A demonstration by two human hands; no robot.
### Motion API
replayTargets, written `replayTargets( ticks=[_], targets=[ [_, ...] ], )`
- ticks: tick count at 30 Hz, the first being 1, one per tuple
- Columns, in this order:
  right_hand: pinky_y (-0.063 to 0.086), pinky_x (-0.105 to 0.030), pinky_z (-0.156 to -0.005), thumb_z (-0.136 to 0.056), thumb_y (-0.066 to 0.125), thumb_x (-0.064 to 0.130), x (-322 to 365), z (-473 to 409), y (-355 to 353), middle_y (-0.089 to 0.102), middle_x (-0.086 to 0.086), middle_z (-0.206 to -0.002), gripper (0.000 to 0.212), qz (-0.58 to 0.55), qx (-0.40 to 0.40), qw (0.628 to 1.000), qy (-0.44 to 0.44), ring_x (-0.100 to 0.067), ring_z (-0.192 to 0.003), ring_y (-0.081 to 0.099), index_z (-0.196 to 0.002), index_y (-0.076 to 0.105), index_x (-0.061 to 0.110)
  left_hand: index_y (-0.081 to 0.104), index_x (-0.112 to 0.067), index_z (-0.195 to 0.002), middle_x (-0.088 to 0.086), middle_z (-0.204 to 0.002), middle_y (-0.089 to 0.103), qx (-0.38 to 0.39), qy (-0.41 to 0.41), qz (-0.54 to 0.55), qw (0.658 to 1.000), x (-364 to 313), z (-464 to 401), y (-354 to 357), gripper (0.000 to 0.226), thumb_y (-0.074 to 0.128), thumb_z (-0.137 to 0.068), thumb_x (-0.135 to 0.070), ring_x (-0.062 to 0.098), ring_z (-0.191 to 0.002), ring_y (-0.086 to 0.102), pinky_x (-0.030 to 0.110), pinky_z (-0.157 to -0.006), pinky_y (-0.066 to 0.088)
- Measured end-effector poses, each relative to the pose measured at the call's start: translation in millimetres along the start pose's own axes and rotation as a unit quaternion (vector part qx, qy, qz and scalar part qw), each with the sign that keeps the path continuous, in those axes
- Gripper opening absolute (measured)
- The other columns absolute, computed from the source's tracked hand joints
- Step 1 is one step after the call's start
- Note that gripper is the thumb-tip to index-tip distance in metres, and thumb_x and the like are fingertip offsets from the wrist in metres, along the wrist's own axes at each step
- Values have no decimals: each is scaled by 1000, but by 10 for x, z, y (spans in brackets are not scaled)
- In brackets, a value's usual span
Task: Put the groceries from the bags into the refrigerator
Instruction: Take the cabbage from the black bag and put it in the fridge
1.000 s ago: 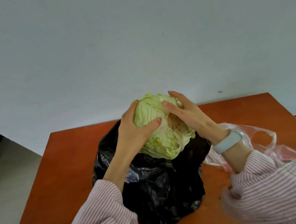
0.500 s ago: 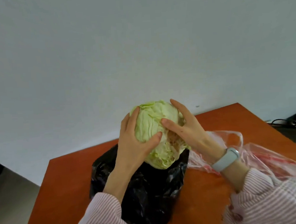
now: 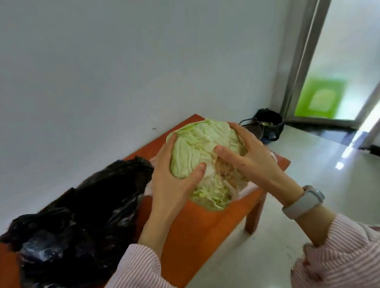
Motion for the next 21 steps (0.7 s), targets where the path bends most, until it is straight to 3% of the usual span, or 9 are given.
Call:
replayTargets(
  ticks=[4,6,9,11,14,17,21],
  targets=[
    [47,-28,-92,-55,62,71,-592,651,-909,54,9,-120,87,13,-60,995,76,-10,-109,54,-129,38,34,40,-42,-130,-10,-134,47,135,-11,63,989,-153,304,1163,81,67,-55,-55,11,-122,48,44,-100,45],
    [48,-36,-94,-53,58,71,-929,1044,-1364,51,6,-122,86,18,-108,987,118,-13,-109,53,-128,36,36,40,-38,-133,-9,-135,47,211,-5,67,975,-236,505,1794,85,67,-55,-56,11,-123,47,43,-101,44],
    [48,-37,-94,-55,58,71,-1389,1698,-2071,48,3,-123,83,5,-201,961,191,-16,-110,52,-127,35,36,38,-35,-136,-7,-135,47,321,3,63,945,-435,883,2767,90,64,-53,-61,13,-120,47,42,-101,44],
    [49,-23,-88,-62,64,65,-1607,2144,-2520,49,3,-121,75,2,-259,939,228,-12,-105,53,-125,38,33,37,-36,-136,-6,-132,47,395,4,70,916,-607,1186,3389,90,65,-54,-61,13,-117,49,41,-98,46],
    [45,-3,-70,-77,67,40,-1853,2801,-3119,52,5,-114,50,-13,-339,902,267,3,-93,53,-117,37,37,36,-39,-135,-5,-131,48,501,25,81,861,-923,1691,4249,88,64,-55,-63,15,-113,52,39,-94,50],
    [44,-7,-72,-79,65,38,-2066,3409,-3654,49,5,-121,55,8,-411,857,311,-1,-97,52,-125,35,34,36,-40,-134,-5,-130,49,580,46,95,808,-1262,2183,4985,81,66,-61,-57,17,-112,53,36,-93,50],
    [41,-21,-86,-72,64,56,-2322,4001,-4372,45,2,-131,78,27,-492,791,363,-12,-113,49,-137,30,29,41,-51,-122,-8,-124,52,656,73,129,740,-1772,2683,5873,66,67,-61,-54,11,-107,55,35,-91,50]
  ],
)
Point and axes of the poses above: each hand's wrist, its own z-axis away from the middle knuckle, its own y-axis out of the palm, x = y × z, the point moved 8 cm from there along -z, towards the middle knuckle
